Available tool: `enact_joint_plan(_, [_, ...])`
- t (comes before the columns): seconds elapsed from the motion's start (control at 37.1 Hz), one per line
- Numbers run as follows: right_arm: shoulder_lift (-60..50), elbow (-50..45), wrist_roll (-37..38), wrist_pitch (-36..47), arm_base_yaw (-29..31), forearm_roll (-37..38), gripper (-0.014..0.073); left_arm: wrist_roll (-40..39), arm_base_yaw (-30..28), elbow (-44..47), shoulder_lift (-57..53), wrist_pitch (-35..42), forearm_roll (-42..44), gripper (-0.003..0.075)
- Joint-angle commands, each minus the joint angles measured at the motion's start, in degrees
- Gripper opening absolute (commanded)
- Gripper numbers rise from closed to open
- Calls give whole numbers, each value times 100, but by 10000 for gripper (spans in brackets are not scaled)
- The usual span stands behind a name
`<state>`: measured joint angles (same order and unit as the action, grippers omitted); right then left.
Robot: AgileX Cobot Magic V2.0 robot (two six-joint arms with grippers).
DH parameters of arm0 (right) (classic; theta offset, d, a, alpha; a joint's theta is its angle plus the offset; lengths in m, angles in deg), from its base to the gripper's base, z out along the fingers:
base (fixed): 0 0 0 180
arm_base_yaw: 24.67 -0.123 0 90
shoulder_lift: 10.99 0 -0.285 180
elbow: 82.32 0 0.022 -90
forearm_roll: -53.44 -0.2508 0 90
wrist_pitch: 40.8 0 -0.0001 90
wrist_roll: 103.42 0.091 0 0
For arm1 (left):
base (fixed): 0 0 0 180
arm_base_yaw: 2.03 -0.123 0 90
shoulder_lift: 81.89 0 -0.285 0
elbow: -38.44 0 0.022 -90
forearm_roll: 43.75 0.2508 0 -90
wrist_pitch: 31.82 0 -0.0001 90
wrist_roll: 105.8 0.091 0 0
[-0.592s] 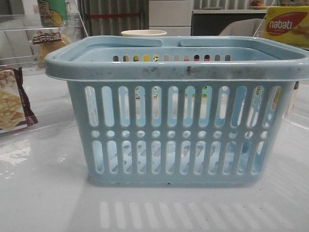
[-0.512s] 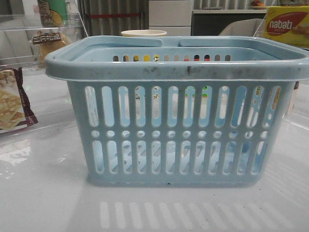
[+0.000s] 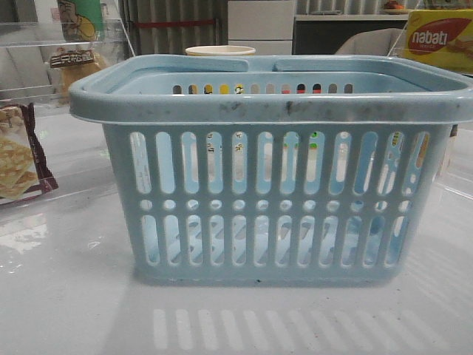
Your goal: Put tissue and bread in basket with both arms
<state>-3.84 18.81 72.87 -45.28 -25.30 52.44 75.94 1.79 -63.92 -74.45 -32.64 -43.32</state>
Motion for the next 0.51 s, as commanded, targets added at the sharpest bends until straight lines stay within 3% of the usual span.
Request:
enact_joint_plan(0.0, [-98, -9, -25, 480, 26, -1, 55, -43, -14, -8, -92, 500, -43, 92])
enact_joint_plan(0.32, [-98, 55, -20, 676, 26, -15, 55, -43, -14, -72, -92, 806, -43, 92])
enact_joint_plan(0.48, [-98, 642, -14, 497, 26, -36, 55, -43, -14, -688, -92, 878, -43, 92])
